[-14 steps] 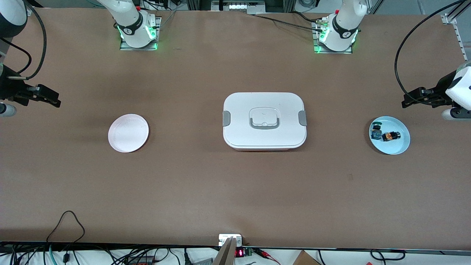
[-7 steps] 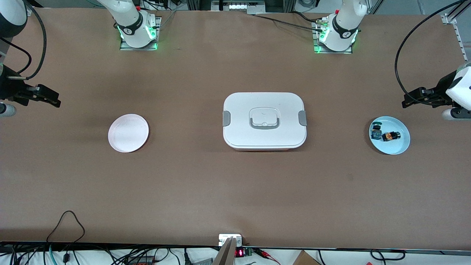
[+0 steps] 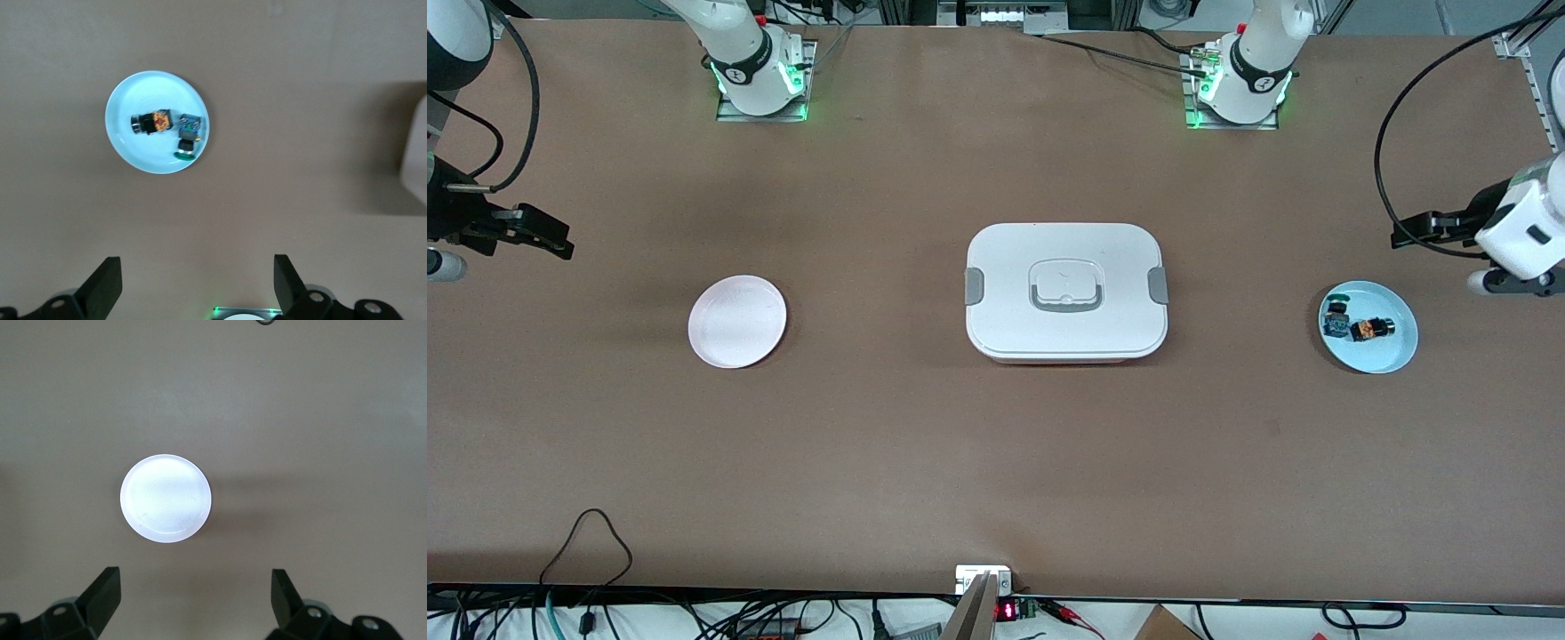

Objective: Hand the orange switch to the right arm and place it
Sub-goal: 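Lower the left gripper over the orange switch on the blue plate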

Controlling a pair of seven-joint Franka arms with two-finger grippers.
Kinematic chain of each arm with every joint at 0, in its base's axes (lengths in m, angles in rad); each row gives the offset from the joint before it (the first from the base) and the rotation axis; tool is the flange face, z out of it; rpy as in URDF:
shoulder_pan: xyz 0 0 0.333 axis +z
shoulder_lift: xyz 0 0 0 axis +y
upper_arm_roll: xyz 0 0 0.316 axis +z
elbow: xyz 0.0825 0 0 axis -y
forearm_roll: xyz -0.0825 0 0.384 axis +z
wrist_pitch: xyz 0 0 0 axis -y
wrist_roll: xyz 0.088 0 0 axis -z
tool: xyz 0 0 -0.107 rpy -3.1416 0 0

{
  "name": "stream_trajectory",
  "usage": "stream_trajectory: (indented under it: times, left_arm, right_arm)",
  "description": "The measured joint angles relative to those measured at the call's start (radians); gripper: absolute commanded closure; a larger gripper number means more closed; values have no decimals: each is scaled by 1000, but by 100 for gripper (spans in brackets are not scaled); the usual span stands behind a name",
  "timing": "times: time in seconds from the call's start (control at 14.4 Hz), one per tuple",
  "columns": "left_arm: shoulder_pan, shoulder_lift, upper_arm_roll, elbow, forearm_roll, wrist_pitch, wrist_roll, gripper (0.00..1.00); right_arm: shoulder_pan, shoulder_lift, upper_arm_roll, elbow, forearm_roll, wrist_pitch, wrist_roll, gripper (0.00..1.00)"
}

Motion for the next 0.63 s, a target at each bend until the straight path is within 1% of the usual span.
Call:
stream_trajectory:
  times: [0.14, 0.21, 0.42, 0.63]
  left_arm:
    - [11, 45, 2, -3, 10, 25, -2, 0]
    - [22, 64, 4, -14, 10, 62, -3, 0]
    - [73, 117, 7, -99, 10, 252, -1, 0]
    - [136, 199, 9, -142, 11, 374, 8, 0]
  right_arm:
    - [0, 0, 0, 0, 0, 0, 0, 0]
    - [0, 0, 0, 0, 0, 0, 0, 0]
    - [0, 0, 0, 0, 2, 0, 0, 0]
    - [0, 0, 0, 0, 13, 0, 1, 0]
